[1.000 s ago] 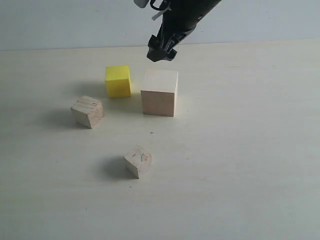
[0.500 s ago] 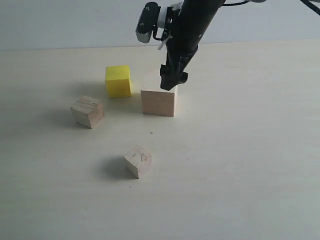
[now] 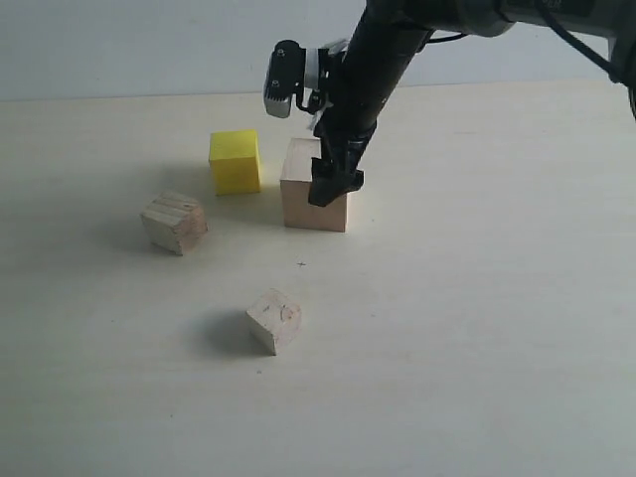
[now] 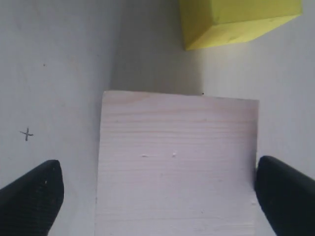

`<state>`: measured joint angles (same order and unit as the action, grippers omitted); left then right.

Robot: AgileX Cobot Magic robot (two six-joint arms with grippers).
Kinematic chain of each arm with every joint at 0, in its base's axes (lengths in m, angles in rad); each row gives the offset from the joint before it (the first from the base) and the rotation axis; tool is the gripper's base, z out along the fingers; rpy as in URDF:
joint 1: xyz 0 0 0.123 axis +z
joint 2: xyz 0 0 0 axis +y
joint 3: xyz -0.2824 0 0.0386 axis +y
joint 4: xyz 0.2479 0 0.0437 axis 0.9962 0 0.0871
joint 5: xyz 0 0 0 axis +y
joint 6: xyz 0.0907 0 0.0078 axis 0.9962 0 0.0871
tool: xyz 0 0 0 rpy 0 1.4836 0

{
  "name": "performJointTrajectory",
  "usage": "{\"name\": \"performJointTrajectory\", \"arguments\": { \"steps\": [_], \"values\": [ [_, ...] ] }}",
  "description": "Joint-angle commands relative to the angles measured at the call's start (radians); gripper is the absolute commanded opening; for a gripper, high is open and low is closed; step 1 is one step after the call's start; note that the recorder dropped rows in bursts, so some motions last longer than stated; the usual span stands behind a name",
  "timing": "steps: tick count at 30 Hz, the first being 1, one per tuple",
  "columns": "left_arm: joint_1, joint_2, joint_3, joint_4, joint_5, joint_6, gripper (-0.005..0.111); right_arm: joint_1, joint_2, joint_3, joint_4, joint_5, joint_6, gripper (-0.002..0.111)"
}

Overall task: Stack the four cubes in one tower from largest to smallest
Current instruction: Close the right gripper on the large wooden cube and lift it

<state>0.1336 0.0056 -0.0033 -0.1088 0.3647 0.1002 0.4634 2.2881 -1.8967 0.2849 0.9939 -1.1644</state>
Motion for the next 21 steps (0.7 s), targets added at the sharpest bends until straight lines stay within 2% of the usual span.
{"name": "performJointTrajectory", "arguments": {
  "steps": [1, 7, 21],
  "values": [
    [-0.007, -0.006, 0.003, 0.002, -0.01, 0.0, 0.0, -0.006, 0.023, -0.032, 0.011, 0.002, -0.016, 0.105],
    [-0.007, -0.006, 0.003, 0.002, -0.01, 0.0, 0.0, -0.006, 0.068, -0.146, 0.049, 0.02, -0.016, 0.105],
    [-0.007, -0.006, 0.003, 0.002, -0.01, 0.0, 0.0, -0.023, 0.138, -0.146, 0.027, 0.089, -0.042, 0.105]
  ]
}}
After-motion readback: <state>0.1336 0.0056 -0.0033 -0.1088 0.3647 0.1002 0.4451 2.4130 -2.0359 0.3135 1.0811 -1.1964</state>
